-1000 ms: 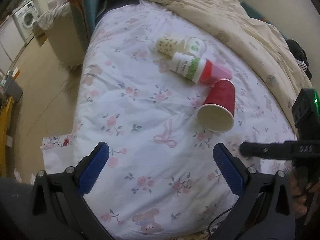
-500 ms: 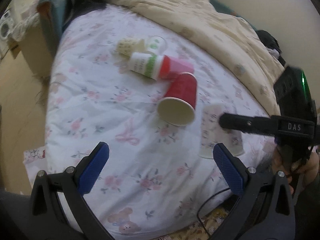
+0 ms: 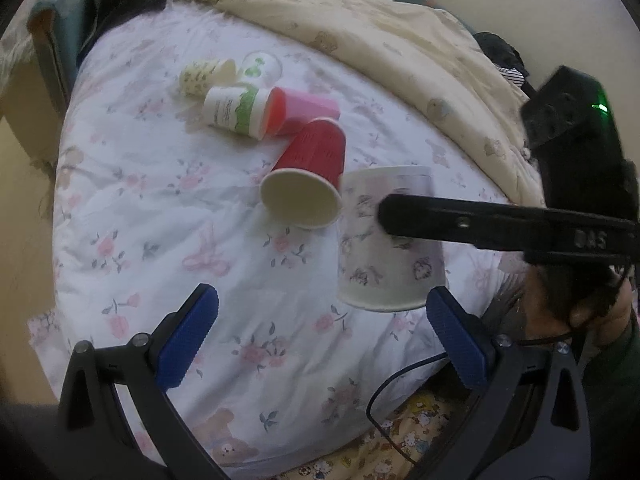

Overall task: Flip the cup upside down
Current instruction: 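Lift and rotate the white cup with the right tool, turning its rim downward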

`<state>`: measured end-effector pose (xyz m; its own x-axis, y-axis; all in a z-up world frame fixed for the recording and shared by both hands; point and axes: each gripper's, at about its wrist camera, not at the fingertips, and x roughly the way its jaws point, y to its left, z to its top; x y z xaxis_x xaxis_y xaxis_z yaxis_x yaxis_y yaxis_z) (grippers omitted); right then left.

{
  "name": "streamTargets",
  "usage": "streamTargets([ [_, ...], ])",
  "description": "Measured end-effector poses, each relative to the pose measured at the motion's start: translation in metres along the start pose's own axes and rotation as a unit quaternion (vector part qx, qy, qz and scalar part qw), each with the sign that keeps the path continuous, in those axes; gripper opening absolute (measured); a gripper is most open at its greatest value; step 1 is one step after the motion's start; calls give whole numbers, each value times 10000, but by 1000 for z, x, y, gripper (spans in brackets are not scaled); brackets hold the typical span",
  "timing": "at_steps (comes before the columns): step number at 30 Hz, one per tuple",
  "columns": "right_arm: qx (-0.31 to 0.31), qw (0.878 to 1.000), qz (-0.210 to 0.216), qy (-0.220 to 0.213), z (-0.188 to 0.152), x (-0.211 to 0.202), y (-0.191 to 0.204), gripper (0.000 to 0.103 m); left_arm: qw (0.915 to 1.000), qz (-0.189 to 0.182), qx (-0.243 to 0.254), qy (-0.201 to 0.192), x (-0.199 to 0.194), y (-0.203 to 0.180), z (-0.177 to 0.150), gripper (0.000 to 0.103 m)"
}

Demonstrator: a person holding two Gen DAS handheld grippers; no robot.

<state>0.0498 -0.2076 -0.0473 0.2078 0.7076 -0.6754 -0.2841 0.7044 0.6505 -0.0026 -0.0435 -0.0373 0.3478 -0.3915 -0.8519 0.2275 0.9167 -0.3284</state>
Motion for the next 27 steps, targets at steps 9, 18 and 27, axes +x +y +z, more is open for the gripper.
streamTargets([
  [9, -360, 9992, -185, -43, -6, -10, 10, 59, 9993, 336, -147, 89, 6, 14, -1, 103],
  [18, -582, 9972, -447, -103, -15, -18, 15, 59, 9987, 477, -107, 108, 6, 14, -2, 102],
  [27, -690, 9915, -1096, -92, -10, -2, 10, 59, 9864, 1461, -620, -425, -19, 49, 4, 102],
])
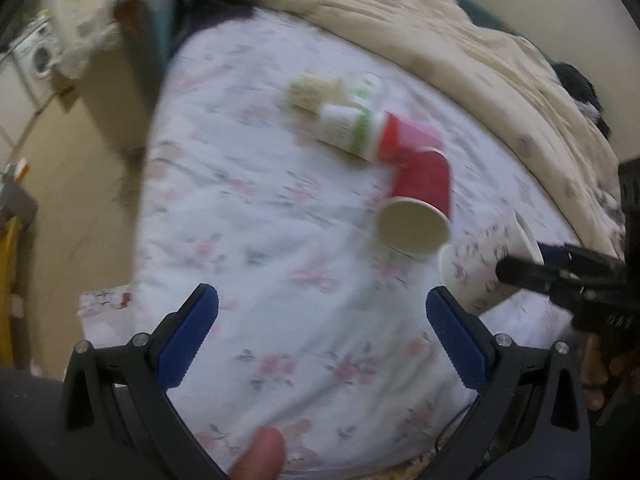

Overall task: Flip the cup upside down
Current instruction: 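Lift and rotate the white cup with the right tool, turning its rim downward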

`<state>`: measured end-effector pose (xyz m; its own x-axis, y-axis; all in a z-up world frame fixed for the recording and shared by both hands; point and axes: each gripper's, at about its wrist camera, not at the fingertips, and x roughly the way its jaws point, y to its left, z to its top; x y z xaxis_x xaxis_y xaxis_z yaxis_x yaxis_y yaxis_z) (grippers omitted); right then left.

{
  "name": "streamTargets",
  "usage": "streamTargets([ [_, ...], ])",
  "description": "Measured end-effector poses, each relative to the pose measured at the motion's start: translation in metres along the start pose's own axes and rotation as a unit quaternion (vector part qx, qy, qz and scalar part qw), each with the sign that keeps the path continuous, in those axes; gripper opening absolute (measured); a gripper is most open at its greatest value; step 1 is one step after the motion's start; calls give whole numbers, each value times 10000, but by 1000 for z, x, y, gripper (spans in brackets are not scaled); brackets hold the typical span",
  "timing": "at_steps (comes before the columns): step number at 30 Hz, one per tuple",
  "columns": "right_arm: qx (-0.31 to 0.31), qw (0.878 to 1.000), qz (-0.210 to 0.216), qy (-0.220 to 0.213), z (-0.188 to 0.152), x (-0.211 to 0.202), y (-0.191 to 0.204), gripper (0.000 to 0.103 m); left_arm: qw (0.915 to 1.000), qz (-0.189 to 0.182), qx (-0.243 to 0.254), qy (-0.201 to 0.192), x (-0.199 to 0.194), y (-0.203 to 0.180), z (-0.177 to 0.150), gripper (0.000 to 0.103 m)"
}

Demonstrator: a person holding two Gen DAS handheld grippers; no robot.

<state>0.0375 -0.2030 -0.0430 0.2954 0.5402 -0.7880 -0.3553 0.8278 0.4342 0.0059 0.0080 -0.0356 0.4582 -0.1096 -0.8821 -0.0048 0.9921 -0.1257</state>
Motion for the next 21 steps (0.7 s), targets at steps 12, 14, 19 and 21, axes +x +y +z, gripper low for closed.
streamTargets([
  [12, -1117, 9876, -1082, 205, 0, 67, 31, 59, 9989, 456, -106, 76, 2, 19, 0, 103],
  [14, -1246, 9842, -1239, 239, 1, 76, 33, 59, 9986, 500, -133, 113, 3, 22, -1, 103],
  [19, -1287, 9812, -1344, 520, -2, 95, 31, 59, 9984, 507, -223, 132, 3, 28, -1, 103],
  [21, -1367, 9792, -1381, 576, -4, 100, 33, 59, 9983, 521, -219, 147, 4, 28, -1, 103],
])
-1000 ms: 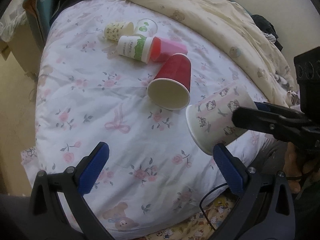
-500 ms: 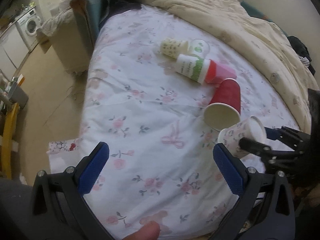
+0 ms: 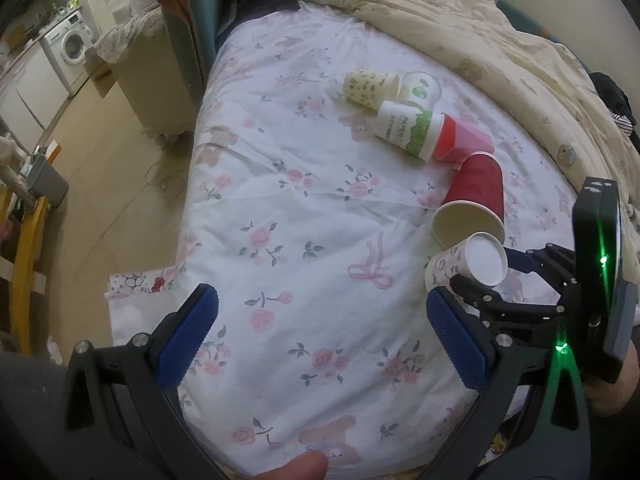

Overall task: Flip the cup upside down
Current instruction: 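Lift and rotate the white cup with the right tool, turning its rim downward, then place the white cup rim-down beside the red cup and open the right tool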

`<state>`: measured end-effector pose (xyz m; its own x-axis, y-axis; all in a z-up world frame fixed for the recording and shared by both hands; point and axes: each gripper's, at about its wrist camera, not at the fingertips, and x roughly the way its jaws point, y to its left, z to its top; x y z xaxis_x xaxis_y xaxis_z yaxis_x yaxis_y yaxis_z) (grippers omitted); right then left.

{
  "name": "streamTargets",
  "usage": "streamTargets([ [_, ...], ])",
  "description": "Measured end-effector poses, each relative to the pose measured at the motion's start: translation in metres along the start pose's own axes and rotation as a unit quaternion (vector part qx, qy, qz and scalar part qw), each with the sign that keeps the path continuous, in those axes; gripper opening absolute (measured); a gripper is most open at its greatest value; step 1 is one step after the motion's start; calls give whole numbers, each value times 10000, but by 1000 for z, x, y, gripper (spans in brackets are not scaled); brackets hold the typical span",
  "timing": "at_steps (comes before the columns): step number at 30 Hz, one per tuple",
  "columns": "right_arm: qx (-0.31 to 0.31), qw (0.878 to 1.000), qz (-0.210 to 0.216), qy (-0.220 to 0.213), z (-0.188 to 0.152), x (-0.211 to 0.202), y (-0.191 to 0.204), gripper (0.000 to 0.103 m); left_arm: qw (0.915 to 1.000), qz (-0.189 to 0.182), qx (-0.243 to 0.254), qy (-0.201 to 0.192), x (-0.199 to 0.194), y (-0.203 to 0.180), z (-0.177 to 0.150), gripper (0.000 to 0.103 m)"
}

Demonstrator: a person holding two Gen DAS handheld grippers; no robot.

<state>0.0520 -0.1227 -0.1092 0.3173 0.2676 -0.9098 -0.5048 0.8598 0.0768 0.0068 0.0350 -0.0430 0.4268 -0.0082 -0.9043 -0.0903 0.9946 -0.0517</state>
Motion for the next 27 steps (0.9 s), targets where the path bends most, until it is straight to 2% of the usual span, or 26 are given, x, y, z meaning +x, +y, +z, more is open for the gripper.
streamTargets([
  [7, -111, 9999, -65, 86, 2, 12, 6, 59, 10000, 9, 83, 36, 2, -4, -1, 103],
  [11, 47, 9999, 39, 108, 3, 12, 1, 62, 10000, -44, 49, 68, 2, -5, -1, 103],
  [13, 149, 9997, 172, 102, 4, 10, -1, 66, 10000, -42, 55, 29, 1, -5, -1, 103],
  [14, 197, 9995, 248, 72, 4, 7, -1, 77, 10000, -39, 55, -6, -1, -5, -1, 103],
  [15, 236, 9993, 288, 33, 5, 3, -2, 89, 10000, -39, 54, -41, -2, -4, -1, 103],
  [16, 256, 9991, 325, -52, 4, -4, -2, 92, 10000, -37, 50, -67, -3, -3, -2, 103],
  [19, 376, 9983, 403, -193, 0, -25, -4, 93, 9998, -44, 10, -169, -9, 1, -4, 103],
  [22, 827, 9948, 421, -410, -9, -53, -16, 93, 9993, -198, -72, -304, -18, 5, -9, 103],
  [24, 1155, 9903, 387, -674, -18, -72, -23, 97, 9983, -315, -124, -483, -28, 6, -15, 103],
  [27, 1075, 9889, 79, -1021, -32, -97, -17, 99, 9968, -249, -40, -761, -43, 2, -28, 103],
])
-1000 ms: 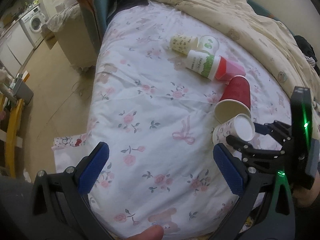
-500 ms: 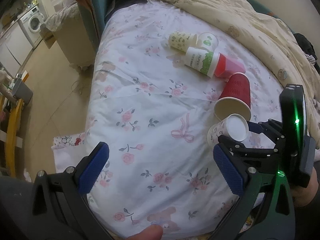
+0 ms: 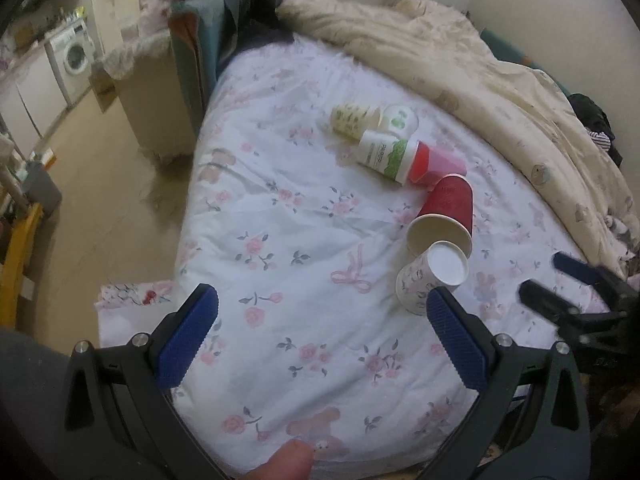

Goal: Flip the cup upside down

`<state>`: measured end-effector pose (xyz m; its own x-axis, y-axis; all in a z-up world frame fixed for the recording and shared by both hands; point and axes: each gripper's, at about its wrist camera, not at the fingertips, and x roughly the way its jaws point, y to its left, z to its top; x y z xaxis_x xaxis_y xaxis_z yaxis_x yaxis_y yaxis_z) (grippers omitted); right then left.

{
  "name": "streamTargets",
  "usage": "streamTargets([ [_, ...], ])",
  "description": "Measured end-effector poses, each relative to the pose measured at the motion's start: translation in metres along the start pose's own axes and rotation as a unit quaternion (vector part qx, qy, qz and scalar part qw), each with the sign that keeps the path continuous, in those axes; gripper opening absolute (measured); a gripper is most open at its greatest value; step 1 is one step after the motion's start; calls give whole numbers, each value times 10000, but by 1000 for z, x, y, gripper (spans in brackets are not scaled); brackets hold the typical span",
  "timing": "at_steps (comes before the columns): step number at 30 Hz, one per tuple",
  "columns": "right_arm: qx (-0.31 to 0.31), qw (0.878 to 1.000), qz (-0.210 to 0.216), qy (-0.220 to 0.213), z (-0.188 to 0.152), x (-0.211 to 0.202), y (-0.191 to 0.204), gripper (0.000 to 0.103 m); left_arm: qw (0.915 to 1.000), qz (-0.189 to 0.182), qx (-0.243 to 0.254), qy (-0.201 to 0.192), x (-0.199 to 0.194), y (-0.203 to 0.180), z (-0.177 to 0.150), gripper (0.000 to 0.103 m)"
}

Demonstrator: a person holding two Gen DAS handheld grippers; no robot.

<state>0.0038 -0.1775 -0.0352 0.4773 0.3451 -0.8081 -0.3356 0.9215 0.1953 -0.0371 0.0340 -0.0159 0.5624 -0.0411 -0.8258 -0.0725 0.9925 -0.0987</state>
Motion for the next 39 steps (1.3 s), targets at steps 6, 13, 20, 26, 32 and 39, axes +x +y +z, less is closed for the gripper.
streamTargets([
  [6, 380, 9963, -494, -586, -25, -44, 0, 100, 9990, 74, 63, -438, -25, -13, -23, 103],
  [13, 838, 9910, -518, -907, -59, -62, -7, 100, 9972, 240, 167, -685, -33, -22, -41, 103],
  [20, 569, 9890, -677, -1183, -62, -61, 1, 100, 9960, 307, 85, -831, -30, -21, -41, 103],
  [26, 452, 9898, -678, -1171, -59, -54, 6, 100, 9962, 288, 50, -820, -30, -19, -42, 103],
  [32, 480, 9893, -716, -1178, -60, -54, 5, 100, 9965, 277, 31, -791, -30, -19, -42, 103],
  [39, 484, 9892, -721, -1184, -60, -54, 4, 100, 9964, 278, 35, -806, -29, -20, -42, 103],
])
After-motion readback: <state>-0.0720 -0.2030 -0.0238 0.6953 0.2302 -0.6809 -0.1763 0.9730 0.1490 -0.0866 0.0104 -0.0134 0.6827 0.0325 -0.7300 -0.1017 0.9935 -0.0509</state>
